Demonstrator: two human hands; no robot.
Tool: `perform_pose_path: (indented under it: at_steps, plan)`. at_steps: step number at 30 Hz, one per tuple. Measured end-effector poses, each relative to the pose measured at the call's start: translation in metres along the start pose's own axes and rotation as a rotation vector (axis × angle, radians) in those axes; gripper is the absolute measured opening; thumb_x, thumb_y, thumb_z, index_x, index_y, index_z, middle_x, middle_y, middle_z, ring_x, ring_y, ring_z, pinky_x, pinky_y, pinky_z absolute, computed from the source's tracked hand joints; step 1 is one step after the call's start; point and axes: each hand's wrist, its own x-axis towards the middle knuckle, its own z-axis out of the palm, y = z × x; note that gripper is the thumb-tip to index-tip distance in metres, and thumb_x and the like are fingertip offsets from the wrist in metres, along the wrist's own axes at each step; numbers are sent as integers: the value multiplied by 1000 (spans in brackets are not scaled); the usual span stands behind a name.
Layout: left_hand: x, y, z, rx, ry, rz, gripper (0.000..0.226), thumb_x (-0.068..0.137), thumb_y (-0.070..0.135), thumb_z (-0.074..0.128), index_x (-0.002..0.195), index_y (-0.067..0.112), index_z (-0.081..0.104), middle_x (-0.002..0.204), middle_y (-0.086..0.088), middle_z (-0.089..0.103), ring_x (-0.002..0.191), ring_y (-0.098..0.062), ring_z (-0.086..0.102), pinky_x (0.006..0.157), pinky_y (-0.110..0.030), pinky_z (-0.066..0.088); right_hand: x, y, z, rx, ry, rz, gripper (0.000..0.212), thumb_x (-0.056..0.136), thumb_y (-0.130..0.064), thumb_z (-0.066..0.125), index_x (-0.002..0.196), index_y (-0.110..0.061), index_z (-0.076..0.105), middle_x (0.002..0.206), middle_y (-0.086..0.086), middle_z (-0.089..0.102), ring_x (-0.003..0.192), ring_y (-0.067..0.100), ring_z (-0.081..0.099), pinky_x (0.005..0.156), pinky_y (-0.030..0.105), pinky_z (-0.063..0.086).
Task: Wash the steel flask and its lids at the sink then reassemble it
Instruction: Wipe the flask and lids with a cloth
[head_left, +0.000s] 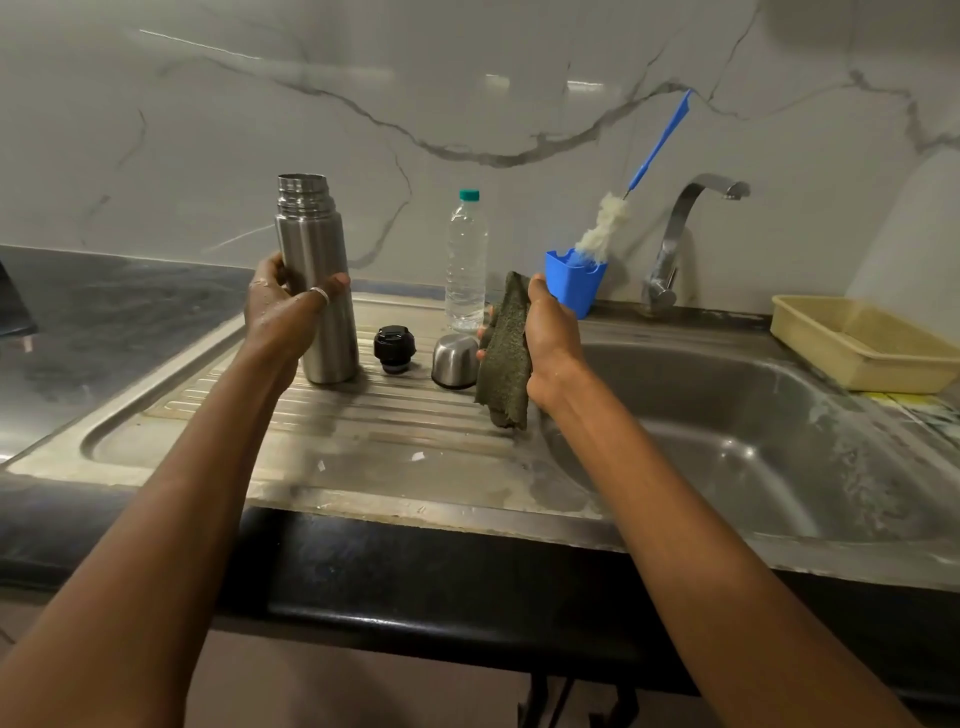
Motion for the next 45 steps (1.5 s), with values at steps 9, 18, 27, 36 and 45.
perform_pose_path:
  at_steps: [9,18,27,36,45]
  plan:
    - [-32,1,16,393,212,7,102,76,56,81,154,15,29,156,-13,27,143,-31,26,118,-47,30,2,4,1,-9,9,-5,54,100,-53,46,111,-3,64,87,15,66,72,30,67,62,43,59]
    - [-54,11,41,742,163,587,35,93,20,67,124,8,57,128,-17,52,113,-36,55,81,-46,51,3,5,-3,-31,11,8,51,103,-51,43,109,-5,64,83,13,67,68,27,69,59,37,58]
    - [-24,1,70,1194,-380,267,51,99,36,58,144,13,49,147,-14,48,123,-40,57,98,-52,50,17,15,1,-87,85,-3,75,71,-73,45,104,-10,69,107,20,71,104,38,69,95,59,54]
    - [-33,-5,81,1139,-269,204,27,93,31,68,113,12,63,119,-14,60,101,-36,61,75,-41,46,18,9,-6,-47,77,54,78,71,-78,47,110,-15,70,108,14,73,97,34,71,87,54,58]
    - [-83,50,116,159,-143,-7,65,78,59,79,125,20,59,115,3,68,105,-15,64,96,-37,53,9,-23,-43,54,-18,24,64,97,-64,45,121,-8,64,105,22,73,83,33,74,70,47,63]
